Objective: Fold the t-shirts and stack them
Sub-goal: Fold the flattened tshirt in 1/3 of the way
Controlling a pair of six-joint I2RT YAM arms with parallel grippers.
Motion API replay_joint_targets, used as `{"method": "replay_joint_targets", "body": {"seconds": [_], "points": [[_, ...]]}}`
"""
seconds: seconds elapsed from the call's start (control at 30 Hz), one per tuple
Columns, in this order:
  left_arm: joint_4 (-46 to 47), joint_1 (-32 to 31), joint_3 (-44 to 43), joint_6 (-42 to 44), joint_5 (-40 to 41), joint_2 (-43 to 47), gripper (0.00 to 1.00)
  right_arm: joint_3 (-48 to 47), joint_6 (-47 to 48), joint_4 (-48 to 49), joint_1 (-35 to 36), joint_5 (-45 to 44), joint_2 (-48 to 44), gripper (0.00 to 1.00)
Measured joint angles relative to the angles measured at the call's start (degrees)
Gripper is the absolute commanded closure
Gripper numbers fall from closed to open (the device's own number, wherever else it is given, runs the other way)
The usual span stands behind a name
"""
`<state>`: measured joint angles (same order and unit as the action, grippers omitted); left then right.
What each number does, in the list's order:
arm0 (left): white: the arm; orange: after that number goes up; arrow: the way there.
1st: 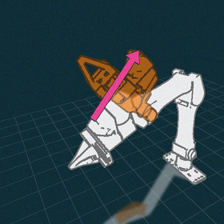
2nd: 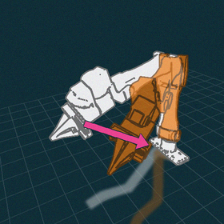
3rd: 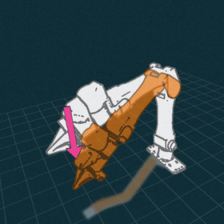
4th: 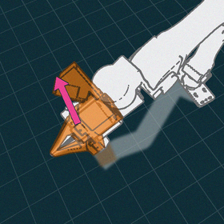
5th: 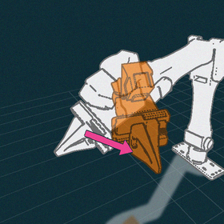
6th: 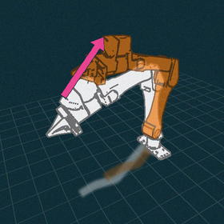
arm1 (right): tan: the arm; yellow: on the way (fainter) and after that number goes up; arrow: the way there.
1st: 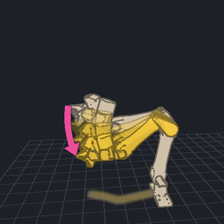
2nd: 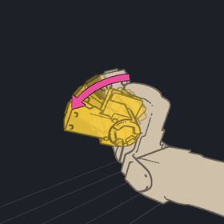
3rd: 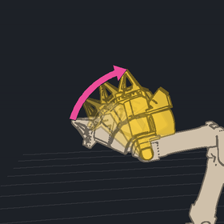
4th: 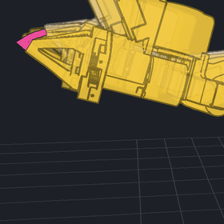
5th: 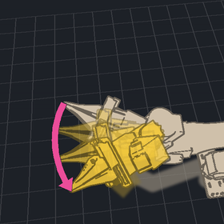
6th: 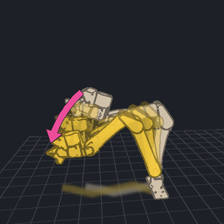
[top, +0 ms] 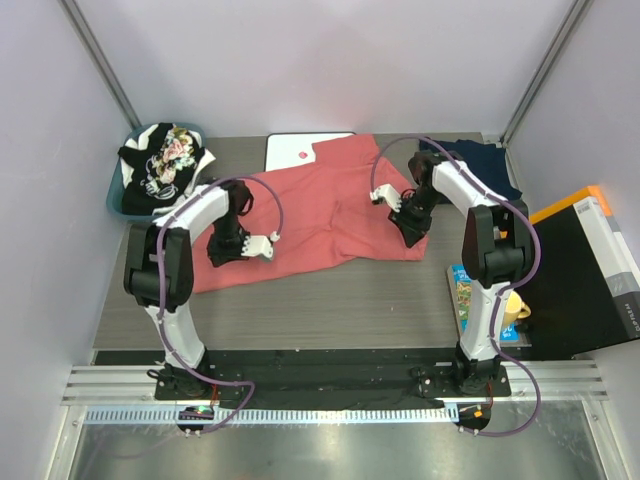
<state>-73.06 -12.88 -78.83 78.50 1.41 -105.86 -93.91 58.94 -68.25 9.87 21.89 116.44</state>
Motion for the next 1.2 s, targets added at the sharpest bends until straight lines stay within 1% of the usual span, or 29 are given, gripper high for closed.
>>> {"method": "replay_joint_targets", "body": {"seconds": [0.13,0.23,0.4,0.57,0.63,0.8,1.07,1.17,1.2], "points": [[-0.2,-1.2,0.8,-0.1,-0.1,-2.9,1.00,0.1,1.9,-2.8,0.0,-0.1,0.0,0.81],[0.9,-1.9,1.4,-0.7,-0.1,-5.1,1.00,1.0,2.2,-2.4,0.0,-0.5,0.0,0.84],[4.3,-2.4,2.3,-3.2,0.1,-8.3,1.00,4.0,1.2,2.2,0.0,-2.0,0.7,0.87],[6.5,-2.9,5.0,-4.6,2.3,-7.0,1.00,5.7,-0.5,8.9,0.0,-4.5,2.3,0.89],[7.8,-3.1,6.6,-4.6,3.4,-5.9,1.00,6.3,-0.9,10.1,-0.1,-5.5,2.1,0.89],[11.0,-3.3,10.4,-4.6,5.9,-3.4,1.00,8.0,0.2,13.6,-0.7,-8.1,0.7,0.88],[13.1,-3.3,12.7,-4.4,7.5,-1.8,1.00,10.6,8.2,18.3,-2.4,-11.7,-1.2,0.86],[13.1,-3.3,12.8,-4.1,7.5,-1.7,0.98,10.7,10.9,18.6,-2.4,-12.5,-1.3,0.82],[13.2,-3.3,12.9,-3.9,7.5,-1.6,0.95,10.7,11.8,18.7,-2.4,-12.8,-1.4,0.79]]}}
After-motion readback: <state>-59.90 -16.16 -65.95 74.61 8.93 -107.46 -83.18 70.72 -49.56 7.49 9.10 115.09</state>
